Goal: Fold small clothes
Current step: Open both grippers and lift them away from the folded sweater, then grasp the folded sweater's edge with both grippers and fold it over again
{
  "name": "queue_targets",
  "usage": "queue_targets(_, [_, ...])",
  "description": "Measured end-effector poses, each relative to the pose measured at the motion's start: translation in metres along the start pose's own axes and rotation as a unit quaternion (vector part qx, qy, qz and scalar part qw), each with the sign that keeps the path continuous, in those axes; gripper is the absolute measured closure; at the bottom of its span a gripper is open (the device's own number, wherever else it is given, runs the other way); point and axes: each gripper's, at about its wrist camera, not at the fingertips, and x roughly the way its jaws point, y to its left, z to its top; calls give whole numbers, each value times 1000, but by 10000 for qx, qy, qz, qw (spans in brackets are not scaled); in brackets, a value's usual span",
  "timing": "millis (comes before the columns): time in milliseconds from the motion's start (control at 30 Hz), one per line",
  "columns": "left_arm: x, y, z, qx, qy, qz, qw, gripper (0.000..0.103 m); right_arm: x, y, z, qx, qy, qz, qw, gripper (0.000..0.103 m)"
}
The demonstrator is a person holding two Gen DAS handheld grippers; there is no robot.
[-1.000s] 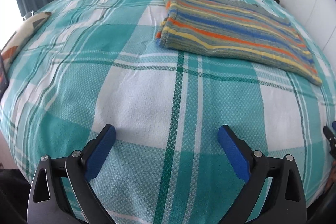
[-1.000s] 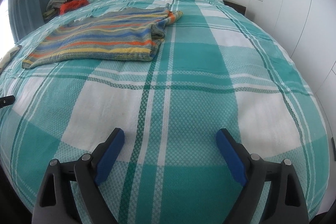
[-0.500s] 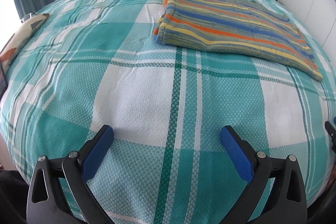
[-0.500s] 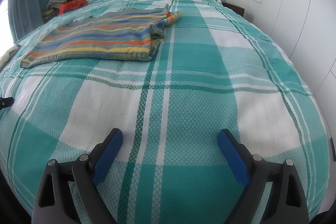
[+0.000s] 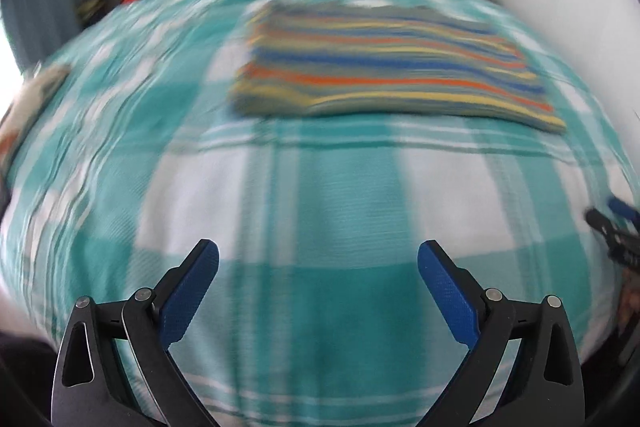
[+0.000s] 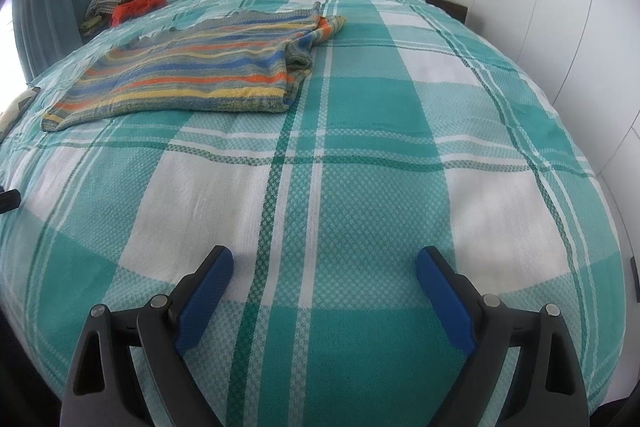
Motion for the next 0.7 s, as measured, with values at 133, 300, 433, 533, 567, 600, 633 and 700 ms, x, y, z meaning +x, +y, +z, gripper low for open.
queue_targets(133, [8,-65,23,1061,-149,-383,9935,3,-8,-14,5,368,43,292,9989,11])
queue_targets(300, [43,-135,76,1439,-175,-901,9853,4,-21,-44,22,1017,-240,402,9937,12])
queue_targets(433, [75,-198,101,1927,-146,-1281,9727,8,-14,-72,58,1044,-263,576,9925,12])
queue_targets(533, [92,-234,101,2533,-201,-1195,9598,12,12,-91,104,970,-104,1039,9898,12])
queue_targets(567, [94,-237,100,2601,-258,-1160,9582,12,29,-97,125,1030,67,1442,9841,14])
queue_targets(600, [98,-239,102,2574,-295,-1190,9585,17,43,-99,138,1087,208,1724,9788,17])
queue_targets(633, [101,-236,105,2417,-277,-1257,9618,23,64,-100,157,1158,455,2108,9696,19])
queue_targets(700, [102,-228,109,2101,-297,-1230,9695,69,101,-96,185,1260,853,2553,9548,29])
